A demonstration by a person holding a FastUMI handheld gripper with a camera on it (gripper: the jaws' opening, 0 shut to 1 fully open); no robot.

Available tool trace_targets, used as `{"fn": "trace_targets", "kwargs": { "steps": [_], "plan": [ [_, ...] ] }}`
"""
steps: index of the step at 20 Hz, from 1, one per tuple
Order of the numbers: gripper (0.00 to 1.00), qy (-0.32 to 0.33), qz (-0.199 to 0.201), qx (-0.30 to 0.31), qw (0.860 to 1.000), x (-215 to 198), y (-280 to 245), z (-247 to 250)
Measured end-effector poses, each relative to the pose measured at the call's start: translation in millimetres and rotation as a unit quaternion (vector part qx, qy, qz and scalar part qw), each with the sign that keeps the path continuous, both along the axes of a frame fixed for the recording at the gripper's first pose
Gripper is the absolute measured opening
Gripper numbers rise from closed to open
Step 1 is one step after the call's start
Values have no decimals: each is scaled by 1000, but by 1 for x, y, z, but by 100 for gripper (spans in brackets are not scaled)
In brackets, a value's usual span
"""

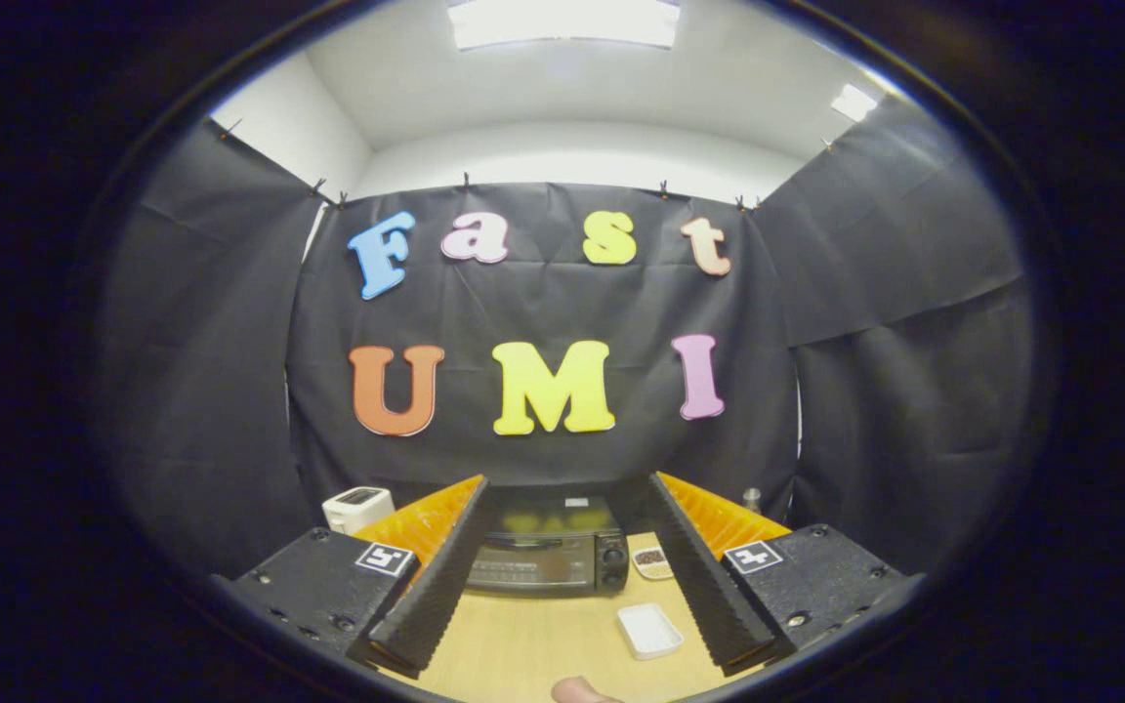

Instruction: Open the toaster oven, put the food inside, and close the toaster oven door.

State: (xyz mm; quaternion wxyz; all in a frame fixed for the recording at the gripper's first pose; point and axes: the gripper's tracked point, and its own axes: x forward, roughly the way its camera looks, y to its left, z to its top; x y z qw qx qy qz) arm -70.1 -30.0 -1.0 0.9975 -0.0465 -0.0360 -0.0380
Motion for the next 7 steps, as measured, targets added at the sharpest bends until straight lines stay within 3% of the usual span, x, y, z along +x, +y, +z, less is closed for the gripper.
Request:
{"fn": "trace_targets", "kwargs": {
  "steps": [7],
  "plan": [
    [100, 12, 19, -11, 1000, -3, 14, -7]
  ]
}}
